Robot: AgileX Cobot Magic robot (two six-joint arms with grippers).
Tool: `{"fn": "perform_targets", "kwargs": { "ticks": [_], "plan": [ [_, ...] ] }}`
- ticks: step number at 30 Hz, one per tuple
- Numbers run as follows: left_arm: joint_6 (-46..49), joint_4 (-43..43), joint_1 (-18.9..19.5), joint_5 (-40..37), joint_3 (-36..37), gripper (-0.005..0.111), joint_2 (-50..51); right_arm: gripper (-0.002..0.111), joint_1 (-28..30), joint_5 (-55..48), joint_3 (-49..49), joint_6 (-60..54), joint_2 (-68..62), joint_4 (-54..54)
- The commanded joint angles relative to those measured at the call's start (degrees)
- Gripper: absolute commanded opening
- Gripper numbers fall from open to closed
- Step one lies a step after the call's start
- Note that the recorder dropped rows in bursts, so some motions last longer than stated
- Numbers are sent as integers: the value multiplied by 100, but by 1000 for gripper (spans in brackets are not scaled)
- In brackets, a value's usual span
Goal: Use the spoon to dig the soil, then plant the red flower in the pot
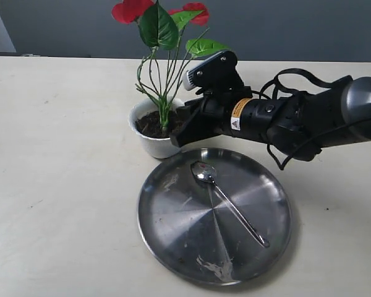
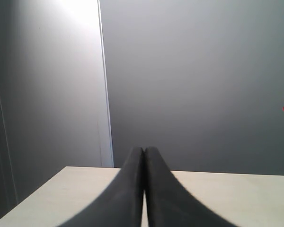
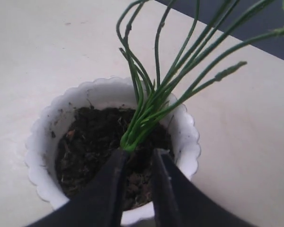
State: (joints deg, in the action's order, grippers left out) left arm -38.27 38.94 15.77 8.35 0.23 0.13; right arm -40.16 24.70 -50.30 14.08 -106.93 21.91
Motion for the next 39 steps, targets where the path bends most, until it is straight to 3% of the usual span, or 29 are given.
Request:
{"fn": "perform_targets", "kwargs": {
  "ticks": [1,8,11,14,16,18,24,39],
  "plan": [
    [-14,-12,-54,23,-23,0,-13,21,18,-91,27,3,91,-21],
    [-14,-12,-54,23,-23,0,-13,21,8,-803,121,3,388,2],
    [-14,-12,-54,23,-23,0,-13,19,8,-982,859,3,1541,-24],
    [-14,-12,-54,23,-23,0,-13,-1,8,-1434,1612,155,2788,-284],
    [-14,-12,-54,23,-23,0,-13,-1,8,-1876,2078,566,3888,-689],
    [-14,-12,-54,23,-23,0,-13,-1,8,-2801,2286,1080,5145,-1332],
    [-14,-12,-54,23,-23,0,-13,-1,8,-5339,2286,1163,7139,-2759],
    [-14,-12,-54,23,-23,0,-13,-1,8,-5579,2265,1163,8049,-3084]
  ]
}}
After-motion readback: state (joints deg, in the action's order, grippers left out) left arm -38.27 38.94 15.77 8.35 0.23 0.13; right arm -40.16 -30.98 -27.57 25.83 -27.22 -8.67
